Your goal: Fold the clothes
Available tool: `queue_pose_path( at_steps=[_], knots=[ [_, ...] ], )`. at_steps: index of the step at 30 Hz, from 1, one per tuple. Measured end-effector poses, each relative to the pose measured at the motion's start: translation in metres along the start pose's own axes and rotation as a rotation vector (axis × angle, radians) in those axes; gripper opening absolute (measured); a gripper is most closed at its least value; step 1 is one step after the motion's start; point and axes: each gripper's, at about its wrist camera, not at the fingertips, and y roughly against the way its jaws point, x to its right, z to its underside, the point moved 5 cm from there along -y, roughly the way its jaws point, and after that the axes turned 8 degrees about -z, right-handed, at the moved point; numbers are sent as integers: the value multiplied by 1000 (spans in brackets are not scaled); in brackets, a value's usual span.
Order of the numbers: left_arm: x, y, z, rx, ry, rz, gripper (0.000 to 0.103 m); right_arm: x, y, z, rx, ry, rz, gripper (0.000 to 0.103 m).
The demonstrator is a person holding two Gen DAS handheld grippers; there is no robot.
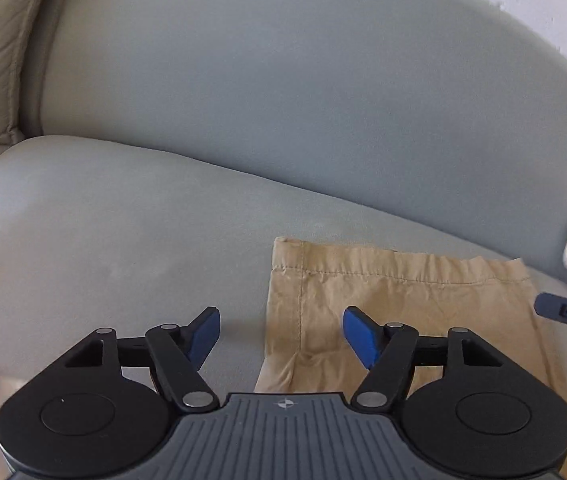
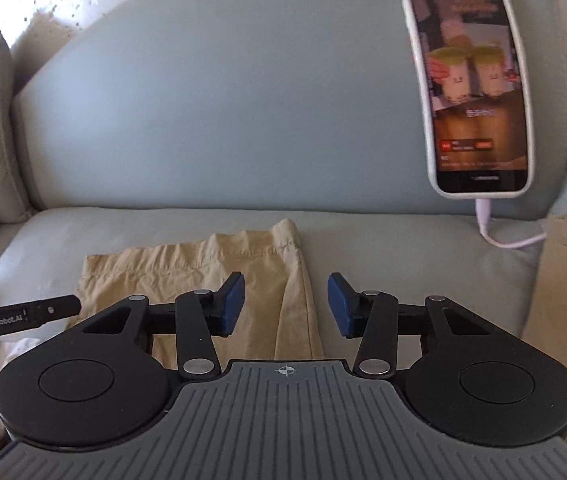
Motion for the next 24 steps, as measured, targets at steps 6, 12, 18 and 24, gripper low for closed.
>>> queue_pose_path(
  at_steps=[6,12,18,24],
  knots=[
    [13,1,1,55,-112,-79,2,-10,-33,4,-30,175,79,4],
    [7,36,-3,106,-65,-141,10,-23,-7,-9,86,286,51,7],
    [16,106,-19,337,18,-135,64,-21,67,-49,565,340,67,46],
    [51,88,-56,302,54,51,65,47,71,-93,1002,356,229,88]
  ],
)
